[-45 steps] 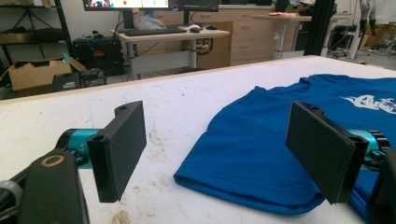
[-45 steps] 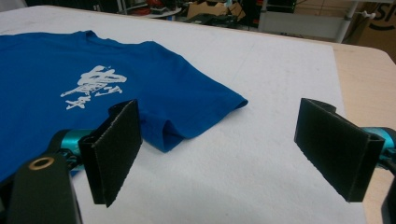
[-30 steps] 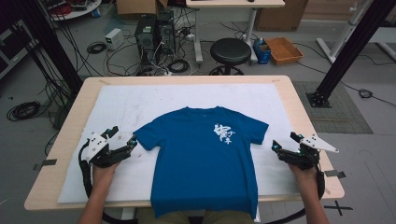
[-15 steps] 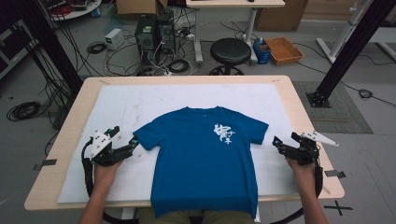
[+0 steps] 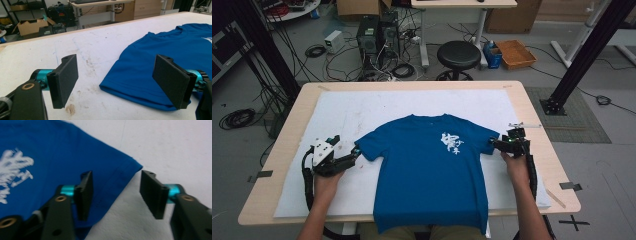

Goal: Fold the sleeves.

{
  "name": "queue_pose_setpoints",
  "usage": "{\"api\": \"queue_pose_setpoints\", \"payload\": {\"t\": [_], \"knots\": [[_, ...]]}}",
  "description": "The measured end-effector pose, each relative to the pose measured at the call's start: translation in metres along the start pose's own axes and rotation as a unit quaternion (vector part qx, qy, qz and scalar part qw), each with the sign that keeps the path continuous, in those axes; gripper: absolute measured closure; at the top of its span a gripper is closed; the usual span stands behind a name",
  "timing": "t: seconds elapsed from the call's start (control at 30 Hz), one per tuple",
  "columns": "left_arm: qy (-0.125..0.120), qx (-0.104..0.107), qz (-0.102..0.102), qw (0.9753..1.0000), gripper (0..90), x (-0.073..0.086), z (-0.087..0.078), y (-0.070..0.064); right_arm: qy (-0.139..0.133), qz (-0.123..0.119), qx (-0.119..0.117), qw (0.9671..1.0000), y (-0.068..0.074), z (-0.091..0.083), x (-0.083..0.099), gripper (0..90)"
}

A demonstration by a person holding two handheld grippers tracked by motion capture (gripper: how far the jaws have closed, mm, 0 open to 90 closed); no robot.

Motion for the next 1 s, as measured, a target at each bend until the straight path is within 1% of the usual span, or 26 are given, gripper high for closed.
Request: {"api": "queue_pose_setpoints", "payload": {"t": [0.03, 0.07, 0.17, 0.2, 0.23, 0.27, 0.3, 0.33, 0.4, 0.43, 0.47, 0.53, 0.57, 0.6, 0.63, 0.67, 0.7, 0.73, 0.77, 0.8, 0.83, 0.87, 0.9, 0.93, 0.97, 1.0], "knots": [[0.001, -0.001, 0.0, 1.0, 21.1, 0.0, 0.0, 0.0, 0.019, -0.038, 0.024, 0.9988, 0.006, 0.006, 0.0, 58.7], [0.001, -0.001, 0.0, 1.0, 21.1, 0.0, 0.0, 0.0, 0.021, -0.053, 0.036, 0.9977, 0.007, 0.006, 0.0, 59.7], [0.001, -0.002, 0.002, 1.0, 21.2, 0.0, 0.0, -0.001, 0.021, -0.05, 0.033, 0.998, 0.006, 0.005, 0.0, 75.3], [0.001, -0.002, 0.002, 1.0, 21.4, 0.0, 0.0, -0.001, 0.021, -0.05, 0.033, 0.998, 0.006, 0.005, 0.0, 75.3], [0.001, -0.002, 0.005, 1.0, 21.4, 0.0, 0.0, -0.001, 0.019, -0.05, 0.028, 0.9982, 0.005, 0.005, 0.0, 80.0], [0.003, -0.002, 0.005, 1.0, 21.5, 0.0, 0.0, -0.002, 0.019, -0.055, 0.023, 0.9981, 0.007, 0.006, 0.0, 87.1], [0.002, -0.003, 0.006, 1.0, 21.6, 0.0, 0.0, -0.002, 0.018, -0.065, 0.017, 0.9976, 0.008, 0.006, 0.0, 88.5], [0.002, -0.003, 0.006, 1.0, 21.6, 0.0, 0.0, -0.002, 0.017, -0.077, 0.019, 0.9967, 0.009, 0.006, -0.001, 88.9], [0.003, -0.002, 0.004, 1.0, 21.8, 0.0, 0.001, -0.001, 0.001, -0.083, 0.012, 0.9965, 0.012, 0.004, -0.004, 89.4], [0.003, -0.003, 0.004, 1.0, 21.9, 0.0, 0.001, -0.001, -0.031, -0.093, 0.009, 0.9951, 0.018, -0.005, -0.012, 89.5], [0.004, -0.004, 0.003, 1.0, 22.0, 0.0, 0.001, -0.001, -0.046, -0.104, 0.004, 0.9935, 0.024, -0.009, -0.018, 89.5], [0.006, -0.005, 0.003, 1.0, 22.0, 0.0, 0.001, -0.001, -0.067, -0.12, -0.02, 0.9904, 0.04, -0.016, -0.029, 89.5], [0.006, -0.004, 0.003, 1.0, 22.0, 0.0, 0.001, -0.001, -0.067, -0.12, -0.02, 0.9904, 0.04, -0.016, -0.029, 89.5], [0.006, -0.004, 0.004, 1.0, 22.0, 0.0, 0.001, -0.001, -0.076, -0.131, -0.031, 0.988, 0.051, -0.018, -0.034, 89.4], [0.005, -0.004, 0.005, 1.0, 22.0, 0.0, 0.001, -0.002, -0.081, -0.142, -0.052, 0.9852, 0.062, -0.018, -0.038, 88.9], [0.006, -0.003, 0.006, 1.0, 22.0, 0.0, 0.001, -0.002, -0.093, -0.146, -0.101, 0.9797, 0.075, -0.018, -0.041, 87.0], [0.006, -0.003, 0.007, 1.0, 22.0, 0.0, 0.001, -0.002, -0.109, -0.141, -0.15, 0.9726, 0.093, -0.019, -0.046, 68.6], [0.006, -0.003, 0.007, 1.0, 22.0, 0.0, 0.001, -0.002, -0.109, -0.141, -0.15, 0.9726, 0.093, -0.019, -0.046, 68.6], [0.006, -0.003, 0.006, 1.0, 22.0, 0.0, 0.001, -0.002, -0.123, -0.128, -0.147, 0.9731, 0.097, -0.021, -0.049, 63.9], [0.006, -0.003, 0.006, 1.0, 22.0, 0.0, 0.001, -0.001, -0.124, -0.127, -0.131, 0.9754, 0.094, -0.022, -0.05, 63.9], [0.006, -0.003, 0.005, 1.0, 22.0, 0.0, 0.001, -0.001, -0.125, -0.124, -0.106, 0.9787, 0.089, -0.023, -0.049, 64.0], [0.006, -0.003, 0.005, 1.0, 22.0, 0.0, 0.001, -0.001, -0.125, -0.124, -0.106, 0.9787, 0.089, -0.023, -0.049, 64.0], [0.006, -0.003, 0.005, 1.0, 22.0, 0.0, 0.001, -0.002, -0.12, -0.087, -0.062, 0.987, 0.073, -0.023, -0.045, 64.0], [0.006, -0.003, 0.005, 1.0, 22.0, 0.0, 0.001, -0.002, -0.116, -0.074, -0.046, 0.9894, 0.067, -0.022, -0.042, 63.8], [0.006, -0.003, 0.004, 1.0, 22.0, 0.0, 0.001, -0.002, -0.116, -0.074, -0.046, 0.9894, 0.067, -0.022, -0.042, 63.8], [0.008, -0.003, 0.003, 1.0, 22.0, 0.0, 0.001, -0.001, -0.088, -0.034, -0.023, 0.9953, 0.049, -0.017, -0.033, 61.4]]}}
Point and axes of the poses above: each handheld gripper's, and its own axes: z roughly forward along the jaws, x roughly out of its underside, y roughly to its left, the point moved 4 cm from there along z, roughly forward along the jaws, and after that the axes turned 8 degrees about -z, right-handed, at the moved point
